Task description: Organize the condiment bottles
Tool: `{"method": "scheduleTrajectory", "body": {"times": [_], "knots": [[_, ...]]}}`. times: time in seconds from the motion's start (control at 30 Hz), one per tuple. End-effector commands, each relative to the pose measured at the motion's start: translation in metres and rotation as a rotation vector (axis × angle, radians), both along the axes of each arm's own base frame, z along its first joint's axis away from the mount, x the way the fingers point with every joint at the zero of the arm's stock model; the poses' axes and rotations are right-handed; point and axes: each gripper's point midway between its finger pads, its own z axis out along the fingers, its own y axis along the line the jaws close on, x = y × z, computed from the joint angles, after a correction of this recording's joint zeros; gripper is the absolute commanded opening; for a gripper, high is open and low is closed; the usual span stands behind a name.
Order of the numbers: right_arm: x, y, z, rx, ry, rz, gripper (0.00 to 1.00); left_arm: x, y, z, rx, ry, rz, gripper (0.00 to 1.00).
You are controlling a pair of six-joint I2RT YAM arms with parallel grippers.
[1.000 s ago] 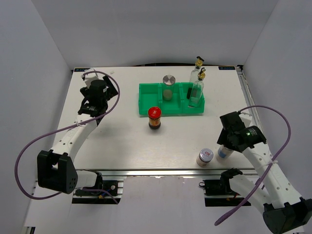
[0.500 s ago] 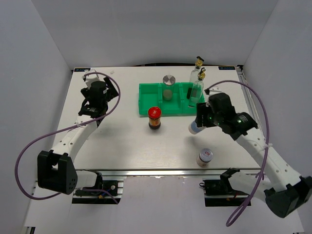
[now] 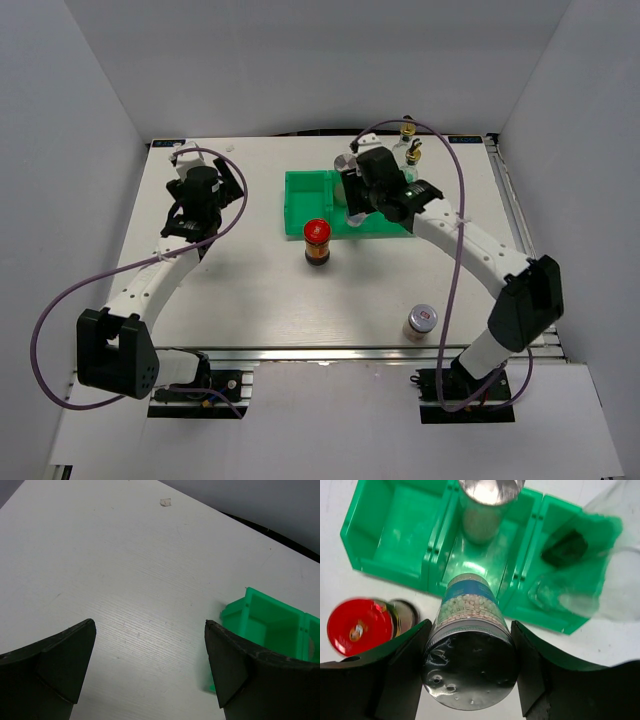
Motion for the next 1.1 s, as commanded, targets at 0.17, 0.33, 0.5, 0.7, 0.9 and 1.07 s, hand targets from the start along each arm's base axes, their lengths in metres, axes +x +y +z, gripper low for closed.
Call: {"method": "scheduleTrajectory", "body": {"times": [0.17, 0.33, 0.5, 0.7, 0.9, 1.07], "knots": [[0.061, 0.027, 0.039, 0.071, -0.167, -0.056, 0.00, -0.006, 0.002, 0.017, -0.002, -0.051, -0.004, 0.98], [0.079, 0.029, 0.018, 0.056, -0.126, -0.077, 0.00, -0.005, 0.001, 0.017, -0.002, -0.052, -0.011, 0.98], [0.090, 0.033, 0.000, 0.051, -0.102, -0.081, 0.00, -0.004, -0.002, 0.017, -0.009, -0.051, -0.025, 0.98], [0.094, 0.039, -0.027, 0.043, -0.014, -0.074, 0.00, -0.004, -0.004, 0.015, -0.012, -0.048, -0.037, 0.98], [0.097, 0.042, -0.042, 0.025, 0.025, -0.072, 0.30, -0.002, -0.005, 0.012, -0.010, -0.039, -0.043, 0.98], [0.098, 0.041, -0.043, 0.022, 0.032, -0.083, 0.59, -0.002, -0.007, 0.012, -0.013, -0.039, -0.055, 0.98]]}}
